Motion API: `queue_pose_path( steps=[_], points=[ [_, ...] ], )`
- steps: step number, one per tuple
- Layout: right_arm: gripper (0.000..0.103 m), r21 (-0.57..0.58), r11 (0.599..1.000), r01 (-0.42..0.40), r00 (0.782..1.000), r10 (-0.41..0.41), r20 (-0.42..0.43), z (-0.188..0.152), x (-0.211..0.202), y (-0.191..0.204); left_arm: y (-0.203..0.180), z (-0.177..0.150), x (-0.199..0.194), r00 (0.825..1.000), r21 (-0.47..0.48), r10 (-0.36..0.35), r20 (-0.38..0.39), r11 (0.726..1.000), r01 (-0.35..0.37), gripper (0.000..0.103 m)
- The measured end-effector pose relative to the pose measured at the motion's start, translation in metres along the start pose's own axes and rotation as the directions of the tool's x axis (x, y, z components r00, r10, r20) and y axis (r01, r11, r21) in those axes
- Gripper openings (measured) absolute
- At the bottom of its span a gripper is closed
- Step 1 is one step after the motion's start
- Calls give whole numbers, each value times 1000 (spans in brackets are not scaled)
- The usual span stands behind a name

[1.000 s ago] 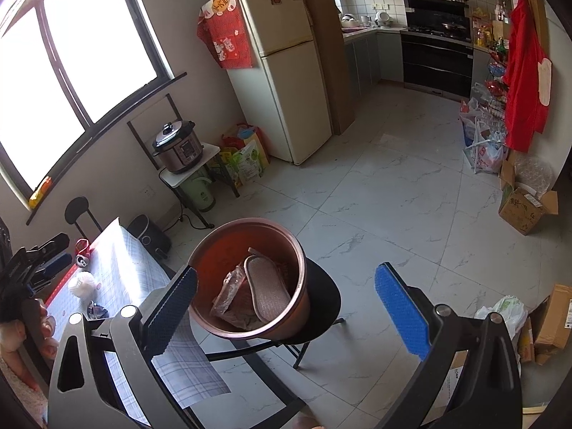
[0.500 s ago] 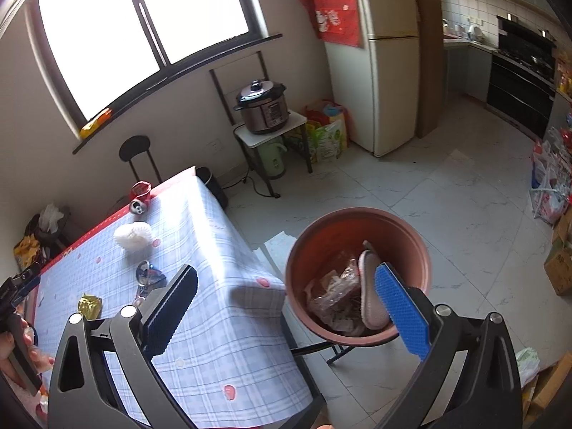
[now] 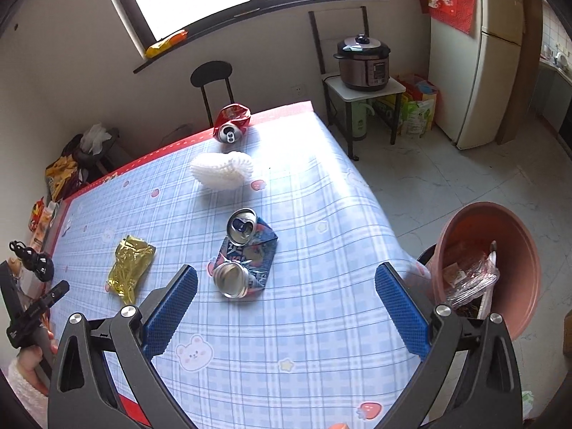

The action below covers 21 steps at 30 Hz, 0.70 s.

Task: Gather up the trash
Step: 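Move both open grippers back over the gold foil bag and cans, then grasp the gold foil bag with the left gripper while the right grasps the white foam net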

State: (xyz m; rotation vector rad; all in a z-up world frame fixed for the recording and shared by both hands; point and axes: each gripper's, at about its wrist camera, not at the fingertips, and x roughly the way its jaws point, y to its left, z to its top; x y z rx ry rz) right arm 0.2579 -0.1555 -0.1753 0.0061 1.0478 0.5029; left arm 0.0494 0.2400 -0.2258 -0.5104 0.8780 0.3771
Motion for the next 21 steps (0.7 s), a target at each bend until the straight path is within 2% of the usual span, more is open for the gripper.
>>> queue_pose_path(
  steps=[3,6,12,16,18,21],
  points=[
    [97,2,1000,-19,999,19,-44,-5,17,20,9,-3,24,998,-14,-42,-37,999,42,97],
    [97,-20,1000,11,996,-13,-84,-8,34,36,13,3,47,996,-2,-74,-52,997,74,97],
    [97,-9,999,43,992,-44,-121,-8,54,45,12,43,93,982,111,-153,-107,980,165,95],
    [97,3,999,40,992,-39,-122,-7,61,49,12,60,124,960,155,-207,-189,959,237,85],
    [97,-9,999,47,991,-48,-126,-10,66,50,12,62,137,955,179,-200,-219,954,241,83],
    [97,-5,999,47,990,-47,-129,-11,70,50,10,62,150,946,188,-202,-252,949,253,75]
  ],
)
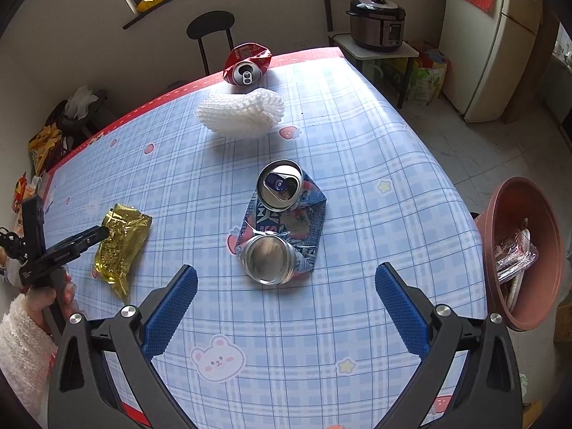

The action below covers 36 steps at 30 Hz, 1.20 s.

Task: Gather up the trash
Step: 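Grasp the gold foil bag with the left gripper while the right grasps the white foam net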

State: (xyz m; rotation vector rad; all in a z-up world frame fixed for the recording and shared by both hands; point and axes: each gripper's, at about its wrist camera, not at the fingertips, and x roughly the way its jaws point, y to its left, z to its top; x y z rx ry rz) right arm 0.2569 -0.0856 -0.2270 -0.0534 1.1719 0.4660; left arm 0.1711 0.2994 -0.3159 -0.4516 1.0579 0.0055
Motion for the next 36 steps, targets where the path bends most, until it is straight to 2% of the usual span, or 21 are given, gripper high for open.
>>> queue_pose_path(
  steps=[3,6,8,11,13,17,21,23,25,29,32,34,36],
  points=[
    [97,6,1000,7,1000,-7,-9,1,4,-1,-5,-2,6,1000,27,-18,-10,999,18,73],
    [97,-22,999,25,1000,-25,-15,4,7,1,-13,-3,8,1000,66,9,-11,998,-8,71],
    [97,-78,996,47,999,-48,-14,10,10,7,-12,-3,9,999,80,31,-16,996,-30,52],
    [97,-206,976,72,997,-72,7,28,15,19,-11,-3,4,1000,62,16,1,998,-16,46],
    [97,-316,945,91,996,-85,31,46,20,30,-10,-5,-2,999,47,37,28,998,-38,43],
    [97,-511,854,104,995,-88,55,84,45,59,4,-9,-18,994,-53,29,101,998,-24,43],
    [97,-624,766,155,988,-134,81,119,85,89,12,-17,-35,985,-138,44,166,990,-21,43],
    [97,-674,712,198,978,-184,93,132,109,103,17,-23,-43,980,-180,52,190,984,-17,43],
    [97,-702,677,219,970,-227,84,141,132,113,23,-29,-51,975,-221,66,210,975,-18,43],
    [97,-711,653,261,955,-280,93,150,159,125,35,-37,-64,966,-290,106,237,956,-34,43],
    [96,-694,667,272,946,-316,68,152,170,126,41,-42,-71,961,-328,128,247,944,-41,43],
    [83,-678,687,264,946,-322,42,150,171,124,41,-46,-76,959,-342,134,251,939,-42,43],
    [65,-653,719,239,956,-293,26,148,164,120,38,-50,-80,956,-352,142,255,935,-45,43]
  ],
)
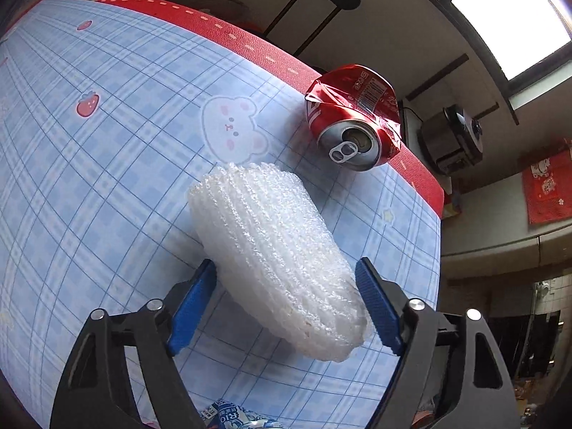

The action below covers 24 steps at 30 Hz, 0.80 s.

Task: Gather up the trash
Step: 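Grasp the gold foil bag with the left gripper while the right grasps the white foam net, then carry the white foam net into the bin and open the right gripper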

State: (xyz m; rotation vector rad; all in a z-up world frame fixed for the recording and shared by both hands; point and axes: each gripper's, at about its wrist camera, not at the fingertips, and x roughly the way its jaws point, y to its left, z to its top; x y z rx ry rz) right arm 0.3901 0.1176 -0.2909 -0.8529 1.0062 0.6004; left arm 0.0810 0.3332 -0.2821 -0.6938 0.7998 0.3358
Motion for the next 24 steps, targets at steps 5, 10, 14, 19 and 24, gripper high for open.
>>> queue_pose_path(
  steps=[5,10,14,19,24],
  points=[
    [35,135,981,-138,986,123,112,-28,-39,-17,-3,-11,-23,1000,-53,-3,31,999,5,43],
    [32,271,927,-260,946,189,262,-80,-92,-38,-18,-21,-51,998,-62,-17,56,998,20,43],
    [32,391,850,-353,900,194,390,-138,-138,-56,-49,-23,-69,998,20,-37,56,999,36,43],
    [32,556,720,-414,864,118,490,-229,-185,-94,-99,-24,-87,995,110,-84,61,991,77,43],
    [32,655,685,-319,889,-23,456,-313,-212,-149,-148,-27,-99,989,177,-140,58,976,127,43]
  ],
)
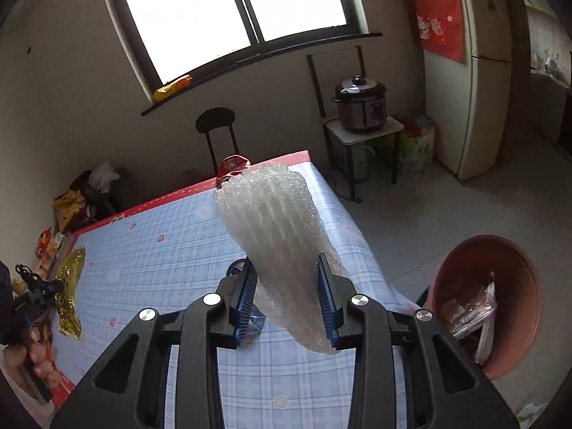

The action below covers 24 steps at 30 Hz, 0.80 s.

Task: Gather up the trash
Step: 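Carry the white foam net into the bin and open the right gripper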

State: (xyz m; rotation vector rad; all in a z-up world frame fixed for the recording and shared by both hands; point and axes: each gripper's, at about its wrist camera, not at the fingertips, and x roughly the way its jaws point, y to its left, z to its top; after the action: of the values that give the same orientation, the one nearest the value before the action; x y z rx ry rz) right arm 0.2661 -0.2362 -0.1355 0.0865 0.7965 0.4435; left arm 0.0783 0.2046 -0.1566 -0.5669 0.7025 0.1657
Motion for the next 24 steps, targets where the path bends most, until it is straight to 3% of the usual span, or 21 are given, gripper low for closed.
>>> queue_pose_path(
  steps=[6,11,16,24],
  points=[
    [32,99,982,162,985,-166,35,-8,-52,-109,-54,-1,0,999,37,-49,-1,998,49,43],
    [33,144,959,246,967,-253,31,-15,-68,-167,-91,-11,-1,998,68,-63,-3,996,63,43],
    [34,184,952,245,967,-253,24,-12,-59,-203,-112,-21,-9,998,80,-57,6,995,56,43],
    [44,191,951,245,968,-251,9,-3,-36,-227,-130,-25,-20,999,80,-22,36,997,19,43]
  ],
)
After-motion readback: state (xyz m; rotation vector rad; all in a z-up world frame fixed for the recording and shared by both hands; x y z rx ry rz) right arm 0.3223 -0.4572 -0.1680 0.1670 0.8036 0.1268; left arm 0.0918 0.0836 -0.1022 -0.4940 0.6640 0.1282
